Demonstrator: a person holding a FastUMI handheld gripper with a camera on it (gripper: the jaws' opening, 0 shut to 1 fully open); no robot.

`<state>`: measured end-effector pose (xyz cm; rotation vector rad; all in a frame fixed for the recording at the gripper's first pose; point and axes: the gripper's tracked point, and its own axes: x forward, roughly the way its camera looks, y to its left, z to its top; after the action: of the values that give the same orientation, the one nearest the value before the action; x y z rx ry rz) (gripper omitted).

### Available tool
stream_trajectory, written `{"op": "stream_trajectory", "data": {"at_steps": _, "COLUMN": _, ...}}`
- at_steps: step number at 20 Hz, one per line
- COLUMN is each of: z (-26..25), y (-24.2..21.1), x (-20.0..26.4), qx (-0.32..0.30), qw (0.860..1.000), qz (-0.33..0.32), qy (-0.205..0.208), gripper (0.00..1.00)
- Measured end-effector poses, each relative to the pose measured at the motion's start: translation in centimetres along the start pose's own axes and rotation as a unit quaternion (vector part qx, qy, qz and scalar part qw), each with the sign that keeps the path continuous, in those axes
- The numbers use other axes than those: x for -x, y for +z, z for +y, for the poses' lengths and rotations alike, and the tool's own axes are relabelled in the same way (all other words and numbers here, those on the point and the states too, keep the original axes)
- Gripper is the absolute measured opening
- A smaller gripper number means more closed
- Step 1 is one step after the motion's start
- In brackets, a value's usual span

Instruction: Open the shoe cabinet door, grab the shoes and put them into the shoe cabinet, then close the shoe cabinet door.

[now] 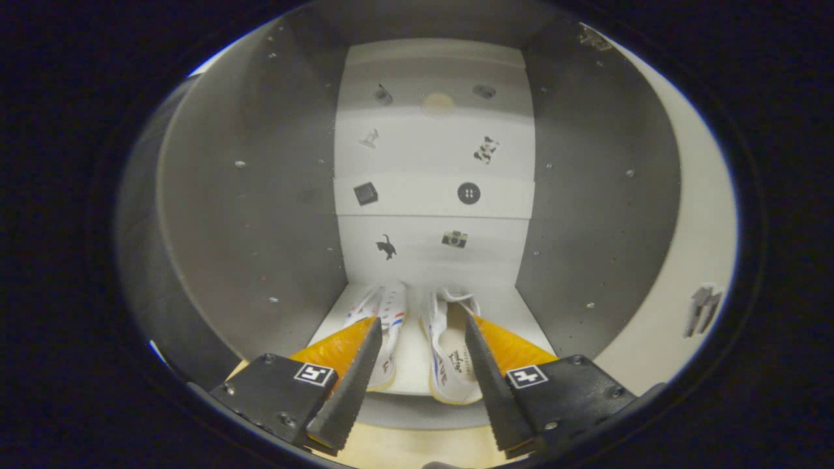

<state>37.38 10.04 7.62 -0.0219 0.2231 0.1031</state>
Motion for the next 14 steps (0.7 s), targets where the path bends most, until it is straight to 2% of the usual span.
{"op": "stream_trajectory", "data": {"at_steps": 3, "z": 0.9, "y": -0.5, "x": 5.3, "qx": 0.004, "qw": 1.000, "qz": -0.018, "qy": 0.002, "gripper": 0.99}}
{"op": "stream_trajectory", "data": {"at_steps": 9, "z": 1.3, "y": -1.8, "x": 17.9, "qx": -0.002, "qw": 0.998, "qz": -0.062, "qy": -0.005, "gripper": 1.00}}
{"op": "stream_trajectory", "data": {"at_steps": 14, "z": -1.2, "y": -3.1, "x": 29.2, "qx": -0.020, "qw": 0.995, "qz": -0.094, "qy": -0.023, "gripper": 1.00}}
